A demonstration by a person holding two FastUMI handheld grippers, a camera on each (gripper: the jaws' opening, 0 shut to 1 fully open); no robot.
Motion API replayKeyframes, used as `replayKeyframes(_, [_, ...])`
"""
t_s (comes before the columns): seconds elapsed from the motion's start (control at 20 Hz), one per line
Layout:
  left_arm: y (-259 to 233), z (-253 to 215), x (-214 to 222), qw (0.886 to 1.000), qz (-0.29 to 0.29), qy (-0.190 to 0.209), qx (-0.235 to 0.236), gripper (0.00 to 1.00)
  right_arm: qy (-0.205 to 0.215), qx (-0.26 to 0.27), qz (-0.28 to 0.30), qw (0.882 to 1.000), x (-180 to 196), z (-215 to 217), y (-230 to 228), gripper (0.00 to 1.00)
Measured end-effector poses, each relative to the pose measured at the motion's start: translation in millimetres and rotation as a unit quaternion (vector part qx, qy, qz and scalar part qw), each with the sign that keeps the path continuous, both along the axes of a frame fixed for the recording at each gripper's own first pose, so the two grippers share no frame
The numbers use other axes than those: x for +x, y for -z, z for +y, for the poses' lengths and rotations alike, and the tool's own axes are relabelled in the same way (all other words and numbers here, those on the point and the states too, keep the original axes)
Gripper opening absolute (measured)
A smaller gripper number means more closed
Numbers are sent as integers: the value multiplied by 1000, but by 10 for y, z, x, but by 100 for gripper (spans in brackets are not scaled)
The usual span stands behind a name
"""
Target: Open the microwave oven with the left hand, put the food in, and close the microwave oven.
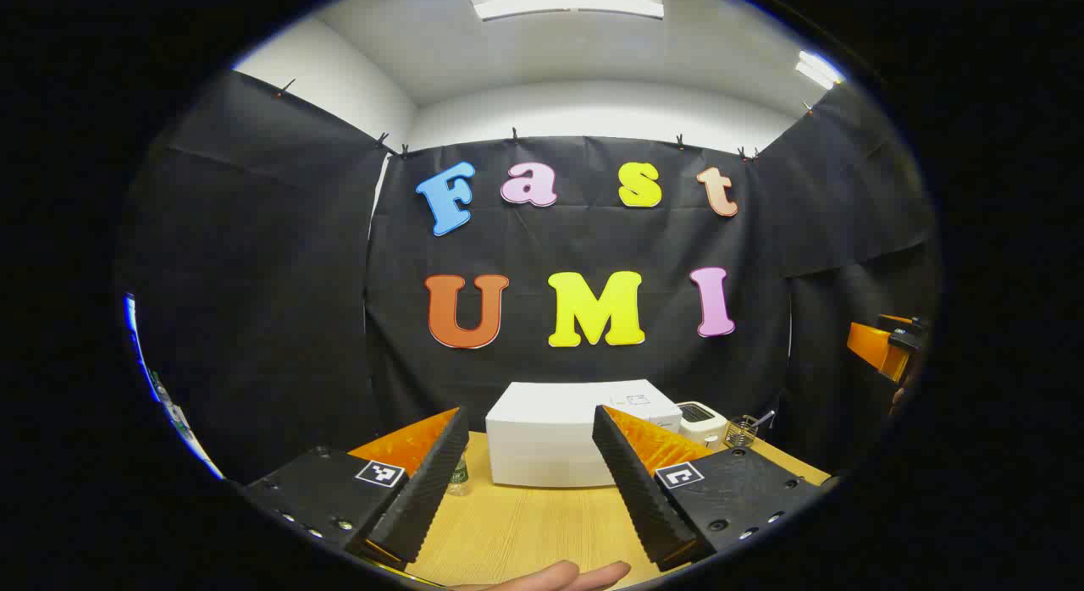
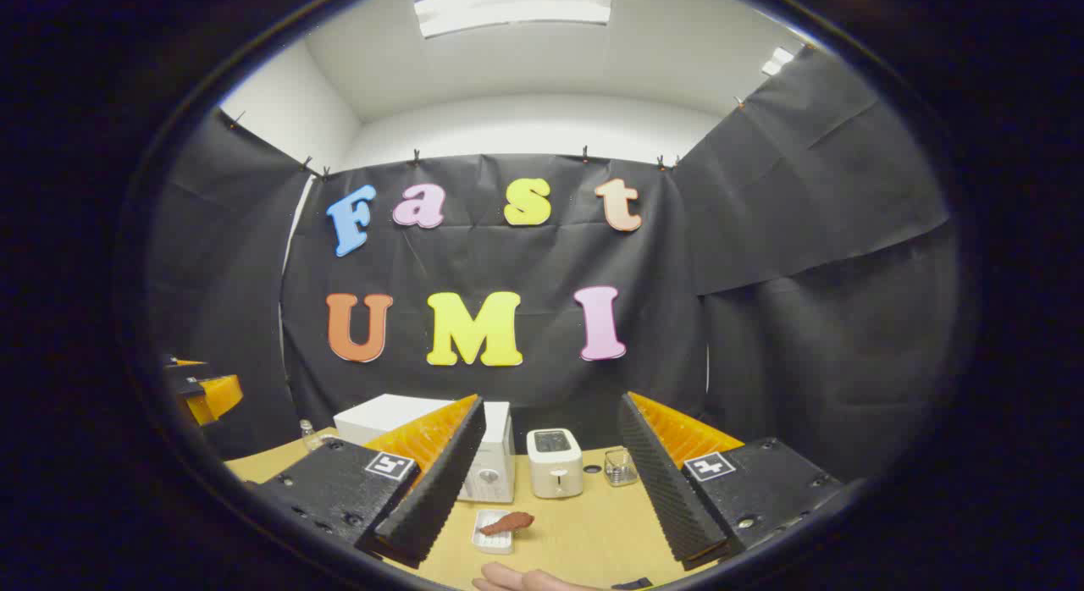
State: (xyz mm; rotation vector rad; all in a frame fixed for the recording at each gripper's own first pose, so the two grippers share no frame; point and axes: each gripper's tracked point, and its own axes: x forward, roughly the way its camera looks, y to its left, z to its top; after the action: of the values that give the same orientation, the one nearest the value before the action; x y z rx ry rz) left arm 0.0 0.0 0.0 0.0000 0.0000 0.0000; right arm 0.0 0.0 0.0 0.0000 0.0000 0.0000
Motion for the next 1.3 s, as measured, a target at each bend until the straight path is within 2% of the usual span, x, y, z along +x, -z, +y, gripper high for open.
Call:
replayKeyframes(0.05, [18, -37, -12, 1000, 4, 5, 1, 81, 5, 0, 0, 1000, -2, -29, 1, 94])
replayKeyframes(0.1, [36, -60, -4, 1000, 5, 8, 3, 81, 10, 0, 0, 1000, 5, -56, 10, 100])
replayKeyframes(0.15, [45, -66, -6, 1000, 6, 8, 5, 92, 12, 0, -1, 1000, 0, -67, 3, 100])
replayKeyframes(0.25, [65, -101, 0, 1000, 8, 10, 8, 92, 9, 3, -1, 1000, -8, -71, 0, 100])
replayKeyframes(0.3, [42, -78, -15, 1000, 5, 3, 4, 92, 6, 6, 0, 1000, -4, -73, 8, 94])
replayKeyframes(0.45, [-46, -26, -1, 1000, -12, -6, 4, 93, 3, 8, 2, 1000, -4, -114, 8, 94])
replayKeyframes(0.5, [-27, -41, -11, 1000, -11, -3, 7, 93, 3, 7, 0, 1000, 1, -132, 6, 100])
replayKeyframes(0.7, [28, -62, 42, 1000, 4, 3, 3, 93, 0, 7, -4, 1000, 8, -130, -12, 100])
replayKeyframes(0.75, [43, -72, 78, 1000, 6, 4, 2, 93, -2, 7, -6, 1000, 6, -123, -27, 94])
replayKeyframes(0.8, [54, -95, 155, 1000, 9, 5, 1, 93, -3, 6, -8, 1000, 12, -120, -37, 100])
replayKeyframes(0.9, [118, -194, 275, 1000, 13, 15, 5, 93, -7, 2, -13, 1000, 6, -117, -53, 100])
replayKeyframes(0.95, [152, -251, 332, 1000, 16, 19, 5, 93, -7, 2, -17, 1000, 2, -129, -65, 94])
replayKeyframes(1.0, [213, -299, 400, 1000, 21, 23, 3, 93, -5, 3, -22, 1000, -2, -151, -88, 94])
replayKeyframes(1.05, [267, -356, 478, 999, 25, 26, -1, 93, -5, 2, -26, 1000, -6, -168, -94, 100])
replayKeyframes(1.15, [399, -462, 658, 999, 33, 27, -11, 93, -8, 4, -27, 1000, -21, -188, -74, 100])
replayKeyframes(1.2, [454, -509, 770, 999, 30, 25, -11, 93, -8, 8, -28, 1000, -22, -217, -56, 94])
replayKeyframes(1.3, [633, -593, 983, 999, 31, 17, -6, 93, -3, 12, -31, 999, -27, -299, -50, 94])
